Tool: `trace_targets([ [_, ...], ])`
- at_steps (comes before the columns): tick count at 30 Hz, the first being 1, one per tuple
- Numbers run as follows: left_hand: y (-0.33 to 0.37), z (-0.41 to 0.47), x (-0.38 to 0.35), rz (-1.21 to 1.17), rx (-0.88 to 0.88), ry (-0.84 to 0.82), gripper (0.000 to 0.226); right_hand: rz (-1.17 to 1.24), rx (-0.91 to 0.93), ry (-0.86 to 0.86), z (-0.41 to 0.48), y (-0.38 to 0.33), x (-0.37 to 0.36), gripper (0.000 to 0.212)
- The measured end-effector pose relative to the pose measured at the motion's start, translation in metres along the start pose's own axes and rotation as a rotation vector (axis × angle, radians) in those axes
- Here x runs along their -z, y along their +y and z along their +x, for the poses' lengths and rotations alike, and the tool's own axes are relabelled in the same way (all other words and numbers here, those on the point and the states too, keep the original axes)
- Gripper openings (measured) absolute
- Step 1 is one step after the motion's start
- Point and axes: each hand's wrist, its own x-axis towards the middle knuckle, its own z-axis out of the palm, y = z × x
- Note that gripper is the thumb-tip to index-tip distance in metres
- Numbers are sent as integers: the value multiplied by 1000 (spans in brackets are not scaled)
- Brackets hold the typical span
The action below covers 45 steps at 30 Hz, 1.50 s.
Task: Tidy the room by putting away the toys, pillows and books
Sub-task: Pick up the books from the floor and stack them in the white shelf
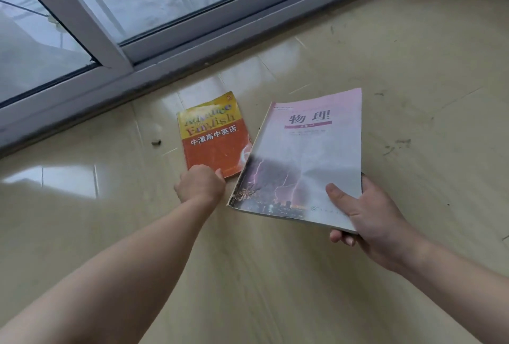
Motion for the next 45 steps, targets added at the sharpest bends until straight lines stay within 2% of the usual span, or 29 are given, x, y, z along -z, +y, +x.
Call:
trace_targets([
  [2,-7,-7,3,-33,106,66,45,8,-12,5,2,4,-8,22],
  [3,-10,-6,5,-70,168,59,53,12,-14,7,3,6,-11,23],
  [6,-20,5,3,-286,409,-52,82,-7,-23,7,3,12,-19,23],
  [8,-30,12,-3,-384,492,-118,79,-27,-20,9,0,12,-24,22],
  [14,-46,11,-1,-217,447,-278,58,-32,36,-1,-8,-1,-47,19],
  [17,-48,3,5,-360,286,-316,44,-65,68,-12,-14,-6,-53,18],
  [21,-47,-7,42,-612,152,-237,23,-96,102,26,-26,-8,-58,16],
  [23,-51,-9,80,-674,74,-231,29,-104,107,33,-33,-11,-62,15],
  [26,-73,-13,145,-635,-34,-134,31,-129,109,13,-41,-20,-74,15],
  [29,-115,-26,203,-594,-118,55,25,-181,134,-61,-46,-31,-98,13],
  [31,-145,-37,229,-690,-115,148,23,-217,145,-108,-49,-37,-115,12],
  [34,-204,-64,256,-989,-52,227,21,-270,158,-205,-63,-42,-153,10],
  [39,-300,-108,260,-1515,145,219,17,-399,183,-406,-84,-49,-224,9],
  [45,-394,-161,233,-1783,291,218,15,-530,184,-633,-113,-35,-325,11],
])
